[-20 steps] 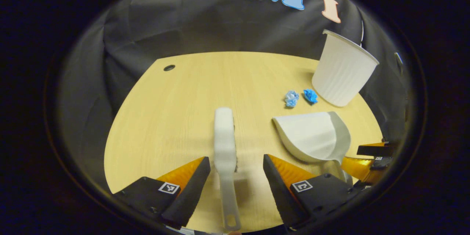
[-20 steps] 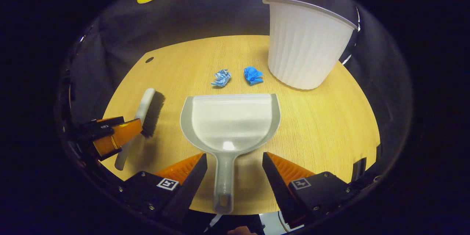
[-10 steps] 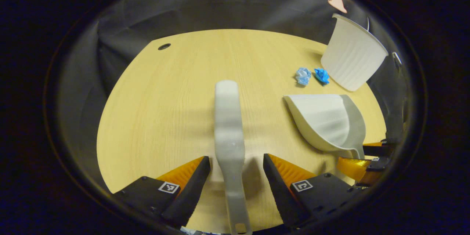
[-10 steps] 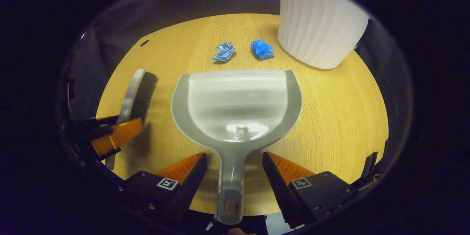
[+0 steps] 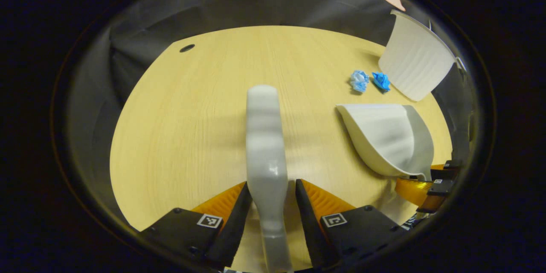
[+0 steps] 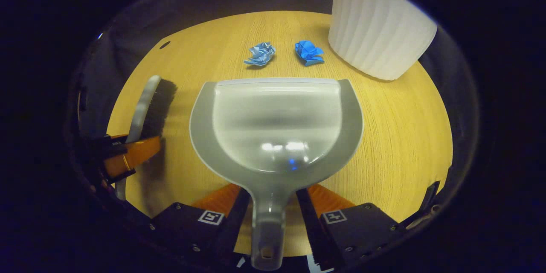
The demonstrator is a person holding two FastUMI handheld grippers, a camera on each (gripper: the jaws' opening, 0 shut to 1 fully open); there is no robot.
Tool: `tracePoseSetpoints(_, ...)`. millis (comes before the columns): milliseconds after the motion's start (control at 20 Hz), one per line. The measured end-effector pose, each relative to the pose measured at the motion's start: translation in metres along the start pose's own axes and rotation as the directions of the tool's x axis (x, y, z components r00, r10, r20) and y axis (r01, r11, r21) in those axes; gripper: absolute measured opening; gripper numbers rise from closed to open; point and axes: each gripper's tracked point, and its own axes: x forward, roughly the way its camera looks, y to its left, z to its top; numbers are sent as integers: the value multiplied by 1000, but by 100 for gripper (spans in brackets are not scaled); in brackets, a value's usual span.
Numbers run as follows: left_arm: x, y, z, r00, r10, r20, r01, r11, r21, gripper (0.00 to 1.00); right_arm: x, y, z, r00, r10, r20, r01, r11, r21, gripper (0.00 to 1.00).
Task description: Pick up the small broom and dustpan from the desktop, sweep the trash into the dustpan with the broom, and then empty the trash into the garbage bin.
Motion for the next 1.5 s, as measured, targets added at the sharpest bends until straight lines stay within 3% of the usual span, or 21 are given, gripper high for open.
tracePoseSetpoints(50, 1, 1, 1, 1000, 2, 0, -2, 1000, 2, 67, 0, 1, 0, 1000, 4, 4, -4, 1000, -7, 53)
tracePoseSetpoints(100, 2, 2, 1, 1000, 7, -2, -7, 1000, 7, 66, -2, 1, 0, 1000, 3, 5, -3, 1000, -6, 52)
tracePoseSetpoints(250, 1, 7, 3, 1000, 20, 2, -20, 1000, 18, 51, -2, 0, 0, 1000, 2, 4, -2, 1000, -21, 37)
tracePoseSetpoints(350, 2, 6, 7, 1000, 17, 11, -17, 999, 27, 43, -2, -1, 0, 1000, 4, 12, -4, 1000, -21, 36)
tracePoseSetpoints(600, 7, -5, 26, 999, -20, 38, 17, 996, 89, 37, -3, -13, 0, 1000, 5, 25, -4, 998, -60, 35)
tracePoseSetpoints(650, 8, -9, 33, 999, -29, 42, 25, 995, 95, 41, -8, -16, -3, 1000, 7, 18, -6, 997, -71, 31)
tracePoseSetpoints(750, 16, -19, 44, 998, -50, 44, 44, 992, 114, 37, -6, -26, -2, 1000, 16, 21, -14, 996, -92, 31)
tracePoseSetpoints(800, 21, -24, 50, 998, -54, 43, 48, 990, 130, 41, -6, -31, -1, 1000, 19, 22, -16, 995, -99, 31)
tracePoseSetpoints(850, 25, -28, 57, 997, -56, 45, 49, 988, 146, 37, -6, -36, -1, 1000, 21, 21, -19, 994, -106, 31)
tracePoseSetpoints(1100, 46, -49, 93, 996, -81, 36, 72, 977, 201, 39, -9, -57, 7, 998, 57, 7, -56, 992, -117, 31)
tracePoseSetpoints(1300, 67, -71, 119, 994, -104, 18, 94, 952, 290, 40, -8, -67, 16, 996, 85, 3, -84, 989, -125, 31)
tracePoseSetpoints(1500, 87, -98, 144, 988, -152, -3, 141, 908, 394, 41, -8, -76, 22, 993, 114, -11, -115, 982, -149, 31)
